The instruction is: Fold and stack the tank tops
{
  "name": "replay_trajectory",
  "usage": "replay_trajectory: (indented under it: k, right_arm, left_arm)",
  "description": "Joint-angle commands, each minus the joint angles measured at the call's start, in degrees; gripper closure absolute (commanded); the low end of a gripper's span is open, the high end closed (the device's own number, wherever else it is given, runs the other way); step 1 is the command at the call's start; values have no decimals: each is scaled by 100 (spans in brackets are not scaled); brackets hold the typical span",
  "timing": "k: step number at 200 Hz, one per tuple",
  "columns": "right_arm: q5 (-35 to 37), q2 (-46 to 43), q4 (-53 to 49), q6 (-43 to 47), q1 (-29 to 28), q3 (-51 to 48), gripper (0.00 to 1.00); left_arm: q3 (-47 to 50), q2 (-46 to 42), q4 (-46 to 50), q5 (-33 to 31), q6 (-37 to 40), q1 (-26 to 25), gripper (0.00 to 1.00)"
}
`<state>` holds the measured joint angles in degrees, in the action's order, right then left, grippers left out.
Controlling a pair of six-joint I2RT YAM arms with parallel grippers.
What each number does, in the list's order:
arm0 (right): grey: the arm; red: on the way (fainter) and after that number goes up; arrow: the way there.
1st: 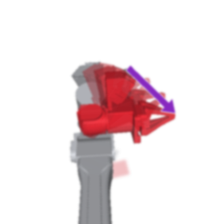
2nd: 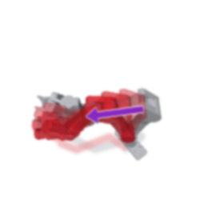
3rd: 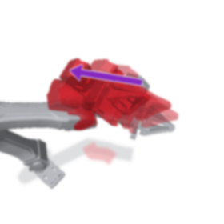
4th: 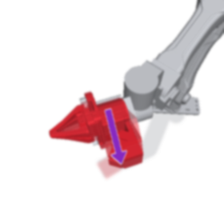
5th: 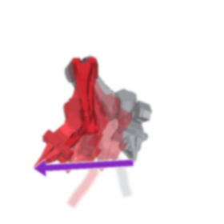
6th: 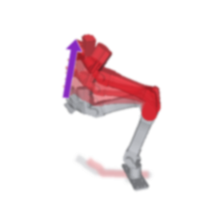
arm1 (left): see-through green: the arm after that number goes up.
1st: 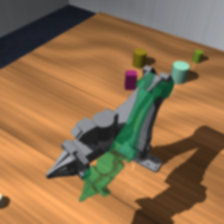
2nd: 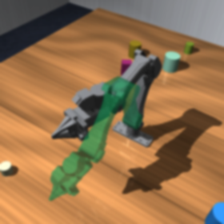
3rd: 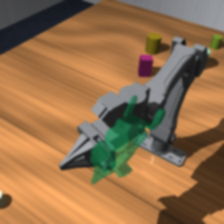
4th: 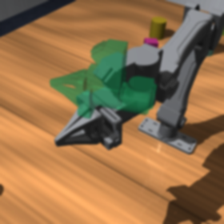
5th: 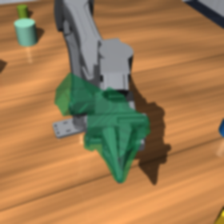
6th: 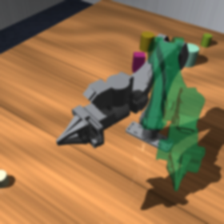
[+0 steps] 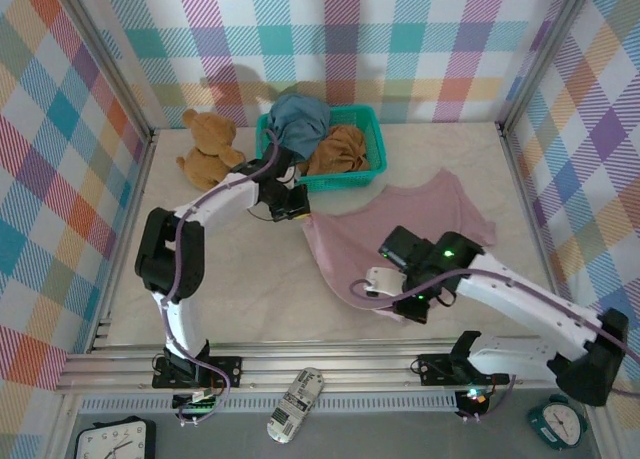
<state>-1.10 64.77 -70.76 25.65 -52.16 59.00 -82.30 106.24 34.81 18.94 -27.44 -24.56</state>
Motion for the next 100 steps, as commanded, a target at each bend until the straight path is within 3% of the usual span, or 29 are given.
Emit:
replay_trajectory:
  k: [1, 68, 100]
  right_arm:
    - [-293, 446, 840, -214, -261, 260, 100]
    - [-1178, 2465, 2751, -894, -1333, 502, 100]
    - [-1465, 2948, 3266, -1203, -1449, 468, 100]
  left_arm:
    - [376, -490, 62, -549, 302, 247, 100]
    - [592, -329, 152, -1159, 860, 866, 100]
    - [567, -95, 253, -1339, 1139, 1146, 100]
